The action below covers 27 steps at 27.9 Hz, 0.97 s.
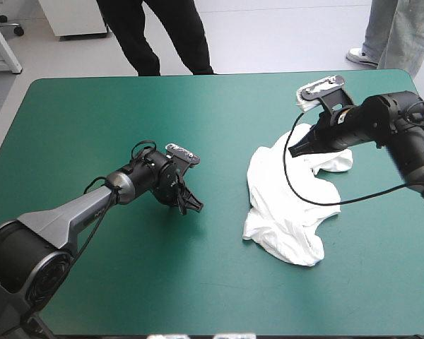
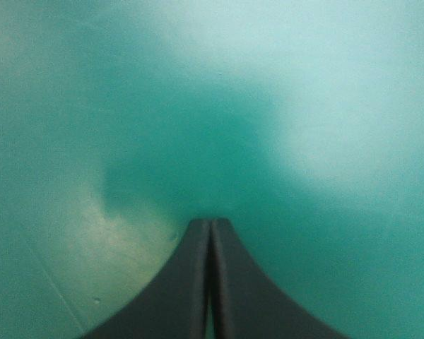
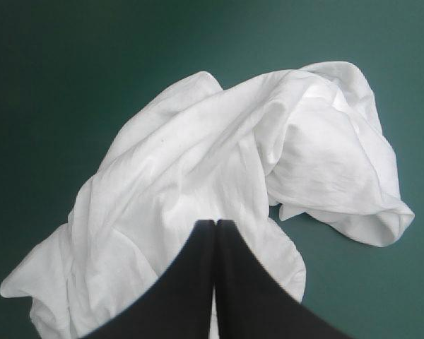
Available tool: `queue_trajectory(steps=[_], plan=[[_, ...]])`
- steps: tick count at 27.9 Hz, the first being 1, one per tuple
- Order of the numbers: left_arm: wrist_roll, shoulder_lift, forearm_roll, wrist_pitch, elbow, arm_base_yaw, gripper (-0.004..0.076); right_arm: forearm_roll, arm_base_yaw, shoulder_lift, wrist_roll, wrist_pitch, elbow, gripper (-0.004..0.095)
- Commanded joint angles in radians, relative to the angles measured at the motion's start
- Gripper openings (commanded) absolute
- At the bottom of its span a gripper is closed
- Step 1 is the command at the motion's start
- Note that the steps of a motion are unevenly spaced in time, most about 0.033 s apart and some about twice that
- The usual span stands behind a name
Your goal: Fold the cloth
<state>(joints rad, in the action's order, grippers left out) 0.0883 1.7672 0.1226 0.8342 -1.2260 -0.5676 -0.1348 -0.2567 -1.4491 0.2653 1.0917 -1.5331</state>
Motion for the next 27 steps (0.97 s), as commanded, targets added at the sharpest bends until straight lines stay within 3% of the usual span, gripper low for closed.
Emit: queue_trajectory(steps=[1, 16, 22, 27], plan=[[0.004, -0.054, 0.001, -0.009, -0.025, -0.001, -0.0009, -0.004, 0.000, 0.033, 0.001, -0.042, -0.031, -0.0017], [-0.002, -0.054, 0.015, 0.001, -0.028, -0.001, -0.0009, -0.004, 0.000, 0.033, 0.001, -0.042, -0.031, -0.0017], [0.032, -0.170, 0.207, 0.195, -0.173, -0.001, -0.0009, -0.004, 0.000, 0.033, 0.001, -0.042, -0.031, -0.0017], [-0.036, -0.460, 0.270, 0.316, -0.476, -0.001, 0.0004, -0.004, 0.000, 0.033, -0.003, -0.048, -0.031, -0.0016]])
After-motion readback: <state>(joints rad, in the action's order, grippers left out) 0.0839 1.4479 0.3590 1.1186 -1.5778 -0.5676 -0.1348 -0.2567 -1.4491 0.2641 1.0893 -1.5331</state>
